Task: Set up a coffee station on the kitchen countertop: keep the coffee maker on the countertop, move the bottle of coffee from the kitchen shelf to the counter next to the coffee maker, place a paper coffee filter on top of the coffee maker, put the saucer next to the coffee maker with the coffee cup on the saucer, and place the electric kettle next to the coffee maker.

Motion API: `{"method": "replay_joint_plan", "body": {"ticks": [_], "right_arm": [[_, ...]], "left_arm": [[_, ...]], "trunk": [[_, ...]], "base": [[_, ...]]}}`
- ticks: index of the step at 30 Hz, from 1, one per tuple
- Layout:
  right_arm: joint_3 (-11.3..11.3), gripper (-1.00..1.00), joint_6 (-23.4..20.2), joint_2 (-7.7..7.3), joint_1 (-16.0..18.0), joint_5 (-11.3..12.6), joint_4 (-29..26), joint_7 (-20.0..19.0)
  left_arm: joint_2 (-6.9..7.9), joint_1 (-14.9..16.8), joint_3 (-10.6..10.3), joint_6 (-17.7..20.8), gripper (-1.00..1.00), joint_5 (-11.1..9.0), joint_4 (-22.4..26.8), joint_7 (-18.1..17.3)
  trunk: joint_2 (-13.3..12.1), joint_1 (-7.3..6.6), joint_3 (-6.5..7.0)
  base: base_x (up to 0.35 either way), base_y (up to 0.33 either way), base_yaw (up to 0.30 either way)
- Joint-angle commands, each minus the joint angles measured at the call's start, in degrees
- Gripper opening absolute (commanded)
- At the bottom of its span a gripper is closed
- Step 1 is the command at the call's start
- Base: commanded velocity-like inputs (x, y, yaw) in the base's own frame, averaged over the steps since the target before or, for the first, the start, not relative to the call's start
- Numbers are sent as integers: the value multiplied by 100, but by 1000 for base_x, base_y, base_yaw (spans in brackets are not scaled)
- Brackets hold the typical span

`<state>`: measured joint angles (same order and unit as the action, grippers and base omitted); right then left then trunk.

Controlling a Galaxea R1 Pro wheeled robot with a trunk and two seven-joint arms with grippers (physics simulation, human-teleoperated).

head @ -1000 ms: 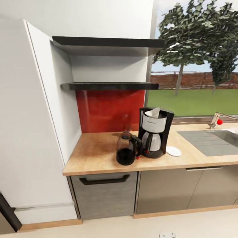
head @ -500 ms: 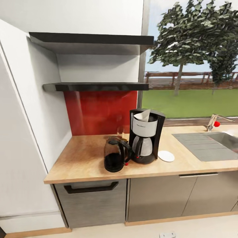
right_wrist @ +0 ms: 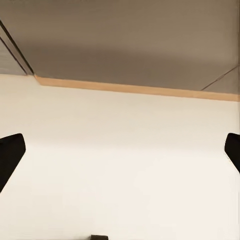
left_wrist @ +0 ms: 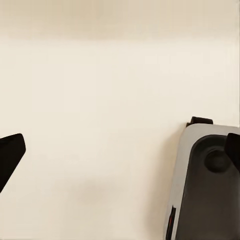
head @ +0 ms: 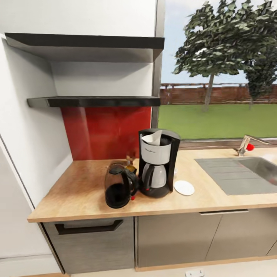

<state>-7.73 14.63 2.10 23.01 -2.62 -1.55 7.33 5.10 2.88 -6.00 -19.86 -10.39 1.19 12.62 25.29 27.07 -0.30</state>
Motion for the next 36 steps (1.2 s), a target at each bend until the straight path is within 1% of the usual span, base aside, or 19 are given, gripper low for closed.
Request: {"method": "replay_joint_plan", "body": {"ticks": [1,25,28,36], "right_arm": [[-36,100,5,1,2,-28,5,41],[-36,100,5,1,-8,-28,5,41],[-36,100,5,1,-7,-28,5,41],[-36,100,4,-1,-7,-28,5,41]], "left_arm": [[0,2,-51,-18,100,-51,-4,15],[-36,2,-51,-18,100,-59,-4,19],[-35,2,-51,-18,100,-59,-4,21],[-35,2,-51,-18,100,-59,-4,21]], "trunk": [[4,3,-3],[4,3,-3],[4,3,-3],[4,3,-3]], "base": [[117,-296,171],[6,-296,267],[0,-296,151],[-68,-289,11]]}}
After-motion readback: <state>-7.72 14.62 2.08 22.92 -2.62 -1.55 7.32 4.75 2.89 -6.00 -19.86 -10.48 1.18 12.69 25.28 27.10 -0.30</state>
